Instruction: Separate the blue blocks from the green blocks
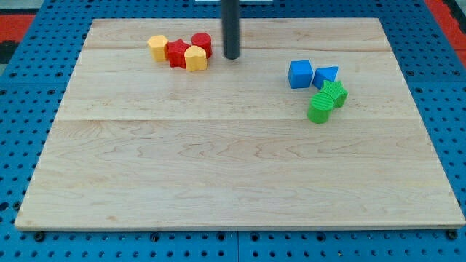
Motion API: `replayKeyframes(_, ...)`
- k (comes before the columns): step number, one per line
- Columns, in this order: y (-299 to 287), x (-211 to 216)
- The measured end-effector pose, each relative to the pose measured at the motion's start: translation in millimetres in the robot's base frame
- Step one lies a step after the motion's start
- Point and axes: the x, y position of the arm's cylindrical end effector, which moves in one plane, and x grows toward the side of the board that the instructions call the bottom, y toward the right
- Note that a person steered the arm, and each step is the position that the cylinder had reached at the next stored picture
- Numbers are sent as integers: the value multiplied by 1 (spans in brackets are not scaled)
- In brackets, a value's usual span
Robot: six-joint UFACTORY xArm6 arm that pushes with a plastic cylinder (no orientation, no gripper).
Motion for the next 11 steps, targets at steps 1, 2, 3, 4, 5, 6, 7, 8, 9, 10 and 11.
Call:
replayKeyframes(1, 97, -14)
replayKeyframes(2, 178, 0)
replayKeyframes(3, 196, 21)
replayKeyframes(4, 197, 23)
replayKeyframes(5, 199, 24)
replayKeyframes(6, 206, 34)
replayKeyframes(7, 208, 52)
replayKeyframes(8, 208, 78)
replayKeyframes(9, 189, 82)
replayKeyframes(10, 148, 81)
replayKeyframes(11, 113, 81)
